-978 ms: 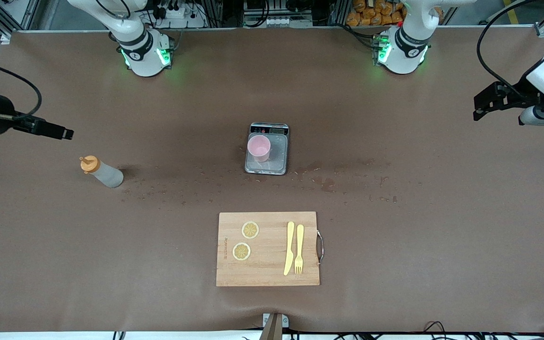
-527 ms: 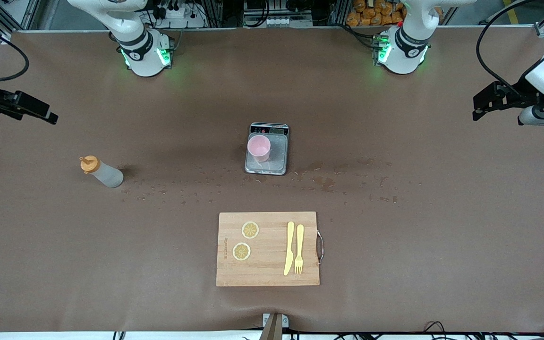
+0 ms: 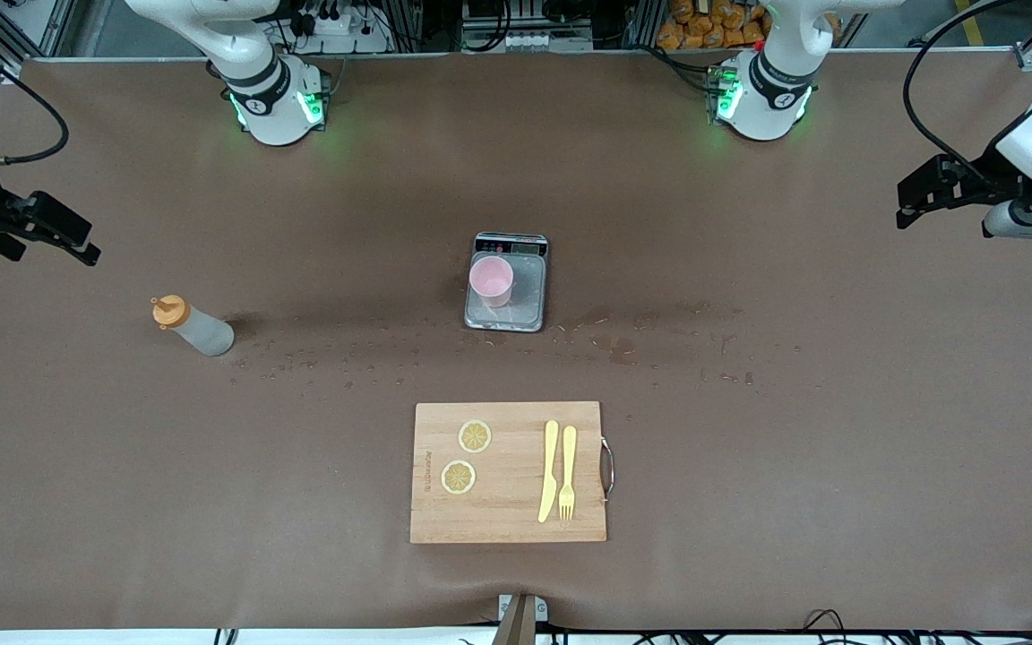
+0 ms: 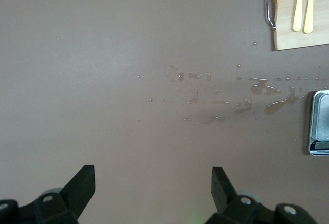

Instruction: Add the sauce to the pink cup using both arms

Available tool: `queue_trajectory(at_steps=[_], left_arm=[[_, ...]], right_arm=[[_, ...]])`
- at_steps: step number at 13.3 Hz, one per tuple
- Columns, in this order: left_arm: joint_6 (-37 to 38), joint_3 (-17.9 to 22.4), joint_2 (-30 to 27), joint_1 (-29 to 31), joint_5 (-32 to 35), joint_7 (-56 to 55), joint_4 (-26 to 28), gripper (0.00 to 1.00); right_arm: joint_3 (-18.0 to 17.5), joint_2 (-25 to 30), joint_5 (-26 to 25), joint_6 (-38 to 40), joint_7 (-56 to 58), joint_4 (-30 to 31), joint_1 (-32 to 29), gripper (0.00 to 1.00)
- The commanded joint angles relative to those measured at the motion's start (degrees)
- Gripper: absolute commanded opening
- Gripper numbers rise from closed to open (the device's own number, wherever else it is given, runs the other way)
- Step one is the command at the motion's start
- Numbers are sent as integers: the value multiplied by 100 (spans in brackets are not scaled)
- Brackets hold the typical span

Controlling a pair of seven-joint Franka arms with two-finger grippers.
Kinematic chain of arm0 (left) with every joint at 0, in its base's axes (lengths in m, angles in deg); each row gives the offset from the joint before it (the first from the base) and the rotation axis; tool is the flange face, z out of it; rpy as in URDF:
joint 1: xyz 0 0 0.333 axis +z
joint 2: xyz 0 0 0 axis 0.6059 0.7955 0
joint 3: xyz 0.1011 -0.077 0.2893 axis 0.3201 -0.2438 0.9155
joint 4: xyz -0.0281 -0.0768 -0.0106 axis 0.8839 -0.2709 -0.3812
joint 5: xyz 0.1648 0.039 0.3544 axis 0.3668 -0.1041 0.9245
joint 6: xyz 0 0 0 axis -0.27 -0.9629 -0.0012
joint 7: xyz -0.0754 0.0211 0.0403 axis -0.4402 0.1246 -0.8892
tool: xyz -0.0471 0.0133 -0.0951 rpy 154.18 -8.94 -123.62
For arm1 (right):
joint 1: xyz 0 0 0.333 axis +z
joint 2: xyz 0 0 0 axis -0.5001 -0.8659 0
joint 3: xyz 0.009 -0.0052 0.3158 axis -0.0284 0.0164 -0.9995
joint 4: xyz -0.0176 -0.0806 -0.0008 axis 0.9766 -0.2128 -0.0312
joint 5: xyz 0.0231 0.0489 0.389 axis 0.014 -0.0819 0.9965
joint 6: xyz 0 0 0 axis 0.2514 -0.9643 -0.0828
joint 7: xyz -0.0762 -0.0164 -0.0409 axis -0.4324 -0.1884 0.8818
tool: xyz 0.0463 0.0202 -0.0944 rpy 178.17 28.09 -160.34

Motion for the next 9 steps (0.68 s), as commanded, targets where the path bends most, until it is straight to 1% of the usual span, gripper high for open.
queue_trajectory(at_steps=[1, 4, 9], left_arm=[[-37, -18, -73, 49, -139, -1, 50, 100], [-37, -26, -90, 49, -139, -1, 50, 100], [-37, -26, -81, 49, -139, -1, 50, 100]], right_arm=[[-5, -48, -194, -256, 174, 97, 31, 100], [-5, -127, -185, -362, 333, 97, 4, 100], [-5, -153, -212, -292, 411, 18, 4, 100]])
